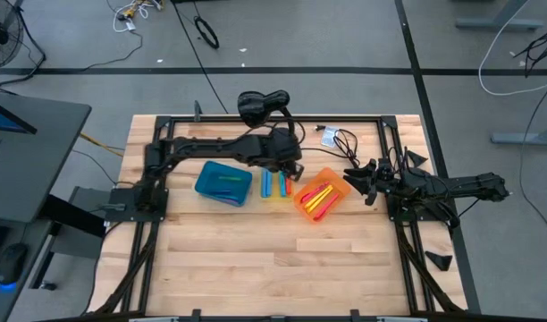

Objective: Pick & Place Markers
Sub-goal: Return to Home Position

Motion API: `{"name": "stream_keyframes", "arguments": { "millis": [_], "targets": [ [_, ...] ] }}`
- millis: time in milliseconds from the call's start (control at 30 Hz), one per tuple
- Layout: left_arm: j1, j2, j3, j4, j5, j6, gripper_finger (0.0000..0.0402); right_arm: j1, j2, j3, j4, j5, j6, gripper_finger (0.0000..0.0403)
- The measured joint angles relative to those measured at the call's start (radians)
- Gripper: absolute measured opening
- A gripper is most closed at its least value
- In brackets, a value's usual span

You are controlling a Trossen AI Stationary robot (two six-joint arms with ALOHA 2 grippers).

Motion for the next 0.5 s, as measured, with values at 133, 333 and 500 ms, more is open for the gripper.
{"name": "stream_keyframes", "arguments": {
  "millis": [133,333,500],
  "targets": [
    [-0.026,-0.132,-0.165,0.182,0.088,0.233,0.0227,0.000,0.000,0.000,0.000,0.000,0.000,0.0160],
    [-0.072,-0.361,-0.486,0.305,0.179,0.441,0.0227,0.000,0.000,0.000,0.000,0.000,0.000,0.0160],
    [-0.110,-0.594,-0.753,0.403,0.180,0.519,0.0227,0.000,0.000,0.000,0.000,0.000,0.000,0.0160]
  ]
}}
